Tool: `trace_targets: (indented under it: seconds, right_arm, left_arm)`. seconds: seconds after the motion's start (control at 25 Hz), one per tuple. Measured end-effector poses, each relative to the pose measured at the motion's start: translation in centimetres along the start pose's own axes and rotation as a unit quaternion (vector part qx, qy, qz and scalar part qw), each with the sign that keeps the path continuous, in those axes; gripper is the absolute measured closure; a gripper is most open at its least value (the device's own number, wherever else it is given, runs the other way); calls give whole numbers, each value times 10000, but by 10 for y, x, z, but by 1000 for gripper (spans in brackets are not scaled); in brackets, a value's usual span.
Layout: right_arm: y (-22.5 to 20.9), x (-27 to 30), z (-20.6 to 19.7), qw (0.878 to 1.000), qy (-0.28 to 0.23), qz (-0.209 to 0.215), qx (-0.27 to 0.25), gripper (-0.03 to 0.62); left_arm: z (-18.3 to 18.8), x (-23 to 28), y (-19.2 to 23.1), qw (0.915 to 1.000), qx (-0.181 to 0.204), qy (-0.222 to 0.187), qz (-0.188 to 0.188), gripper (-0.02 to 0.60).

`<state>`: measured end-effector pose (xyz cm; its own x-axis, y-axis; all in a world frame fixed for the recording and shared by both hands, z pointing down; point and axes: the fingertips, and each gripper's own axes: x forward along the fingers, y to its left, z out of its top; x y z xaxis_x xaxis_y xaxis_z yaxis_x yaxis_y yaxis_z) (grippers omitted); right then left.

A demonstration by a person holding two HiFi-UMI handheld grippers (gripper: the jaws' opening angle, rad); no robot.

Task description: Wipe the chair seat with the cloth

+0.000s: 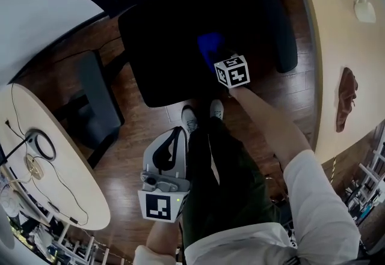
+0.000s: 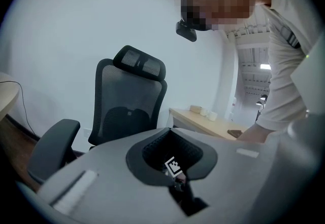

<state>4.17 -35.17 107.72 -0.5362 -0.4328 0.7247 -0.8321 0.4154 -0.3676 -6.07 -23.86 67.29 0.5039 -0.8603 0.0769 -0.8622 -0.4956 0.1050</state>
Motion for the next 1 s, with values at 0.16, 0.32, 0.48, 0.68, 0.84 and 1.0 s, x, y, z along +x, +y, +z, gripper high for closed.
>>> trace_targets:
  seconds: [0.16, 0.32, 0.48, 0.68, 0.84, 1.0]
  right_arm:
    - [113, 40, -32, 9976, 71, 679, 152, 502]
    - [212, 69, -64, 9919, 244, 1203, 315, 500]
    - [257, 89, -81, 9889, 377, 1411, 276, 500]
    - [208, 86, -87, 9931, 394, 1105, -69, 500]
    - [109, 54, -101, 9974, 405, 593, -34, 500]
    - [3, 1, -110, 9995, 314, -32, 10, 501]
  left_arm:
    - [5, -11, 11, 10000, 54, -6, 81, 517]
    - [7, -33, 36, 9994, 21, 16, 350, 517]
    - [2, -49, 62, 9967, -266, -30, 773, 517]
    - [-7, -52, 67, 9949, -474, -21, 892, 517]
    - [-11, -35, 48, 9961, -499, -4, 725, 517]
    - [-2, -16, 31, 9978, -532, -174, 369, 517]
